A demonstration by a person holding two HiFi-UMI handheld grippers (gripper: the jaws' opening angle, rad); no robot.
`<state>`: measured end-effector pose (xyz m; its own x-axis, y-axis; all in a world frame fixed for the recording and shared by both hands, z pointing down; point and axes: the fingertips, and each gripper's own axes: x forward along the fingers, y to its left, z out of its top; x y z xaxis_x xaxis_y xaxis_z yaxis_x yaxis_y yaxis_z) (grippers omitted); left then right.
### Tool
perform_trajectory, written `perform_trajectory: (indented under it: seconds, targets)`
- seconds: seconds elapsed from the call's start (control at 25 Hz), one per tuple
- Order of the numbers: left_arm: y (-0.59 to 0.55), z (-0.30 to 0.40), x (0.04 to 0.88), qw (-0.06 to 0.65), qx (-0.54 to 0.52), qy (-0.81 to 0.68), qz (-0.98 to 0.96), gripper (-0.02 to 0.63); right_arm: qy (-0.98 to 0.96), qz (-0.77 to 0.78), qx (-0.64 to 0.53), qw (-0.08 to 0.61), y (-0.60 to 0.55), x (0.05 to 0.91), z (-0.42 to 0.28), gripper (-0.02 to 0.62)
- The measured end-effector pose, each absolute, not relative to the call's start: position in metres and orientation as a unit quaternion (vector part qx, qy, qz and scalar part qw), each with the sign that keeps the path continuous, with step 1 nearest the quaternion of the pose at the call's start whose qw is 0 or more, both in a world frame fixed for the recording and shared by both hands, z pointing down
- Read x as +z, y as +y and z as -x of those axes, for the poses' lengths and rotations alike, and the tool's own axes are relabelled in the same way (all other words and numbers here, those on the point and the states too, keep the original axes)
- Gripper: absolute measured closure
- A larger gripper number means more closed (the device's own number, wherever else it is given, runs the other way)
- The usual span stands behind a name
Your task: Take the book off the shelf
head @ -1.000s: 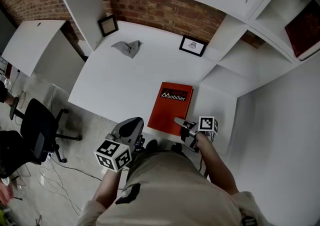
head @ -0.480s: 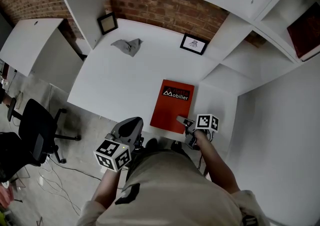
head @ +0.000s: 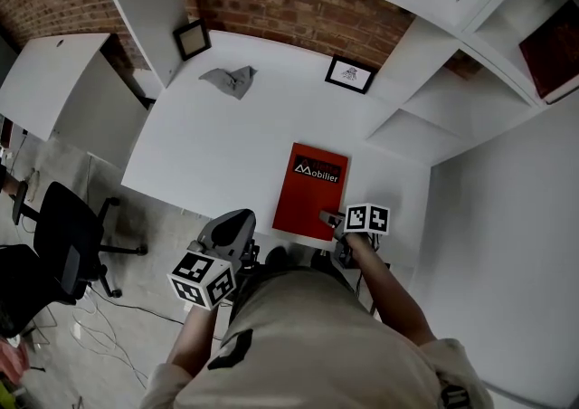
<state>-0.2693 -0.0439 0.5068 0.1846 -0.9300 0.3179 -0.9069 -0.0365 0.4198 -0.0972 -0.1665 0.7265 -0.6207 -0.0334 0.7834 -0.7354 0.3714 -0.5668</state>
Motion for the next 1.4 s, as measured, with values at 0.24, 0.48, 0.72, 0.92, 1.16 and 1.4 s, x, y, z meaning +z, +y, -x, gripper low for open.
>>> perform_trajectory:
  seconds: [0.24, 0.48, 0.72, 0.92, 1.16, 1.4]
  targets:
    - [-0.046, 0.271, 0.508, 0.273, -0.023, -0.63, -0.727, 0.591, -0.755, -0.267, 0.496, 0.335, -0.166, 0.725, 0.096, 0.353]
    - [-0.052, 0.266, 0.509, 0.272, -0.011, -0.617, -0.739, 0.591, -0.784, -0.306, 0.483, 0.242, -0.186, 0.678, 0.085, 0.348]
    - [-0.074, 0.245, 0.489, 0.249, -0.007, -0.614, -0.749, 0.591, -0.794, -0.304, 0.495, 0.181, -0.188, 0.641, 0.055, 0.348]
    - [-0.081, 0.229, 0.48, 0.232, 0.005, -0.623, -0.747, 0.591, -0.795, -0.293, 0.504, 0.167, -0.174, 0.637, 0.031, 0.348]
    - [-0.082, 0.18, 0.486, 0.236, 0.016, -0.618, -0.749, 0.591, -0.8, -0.279, 0.507, 0.161, -0.163, 0.638, -0.005, 0.348]
    - [-0.085, 0.096, 0.493, 0.252, 0.032, -0.579, -0.775, 0.591, -0.791, -0.289, 0.518, 0.149, -0.152, 0.638, -0.064, 0.348]
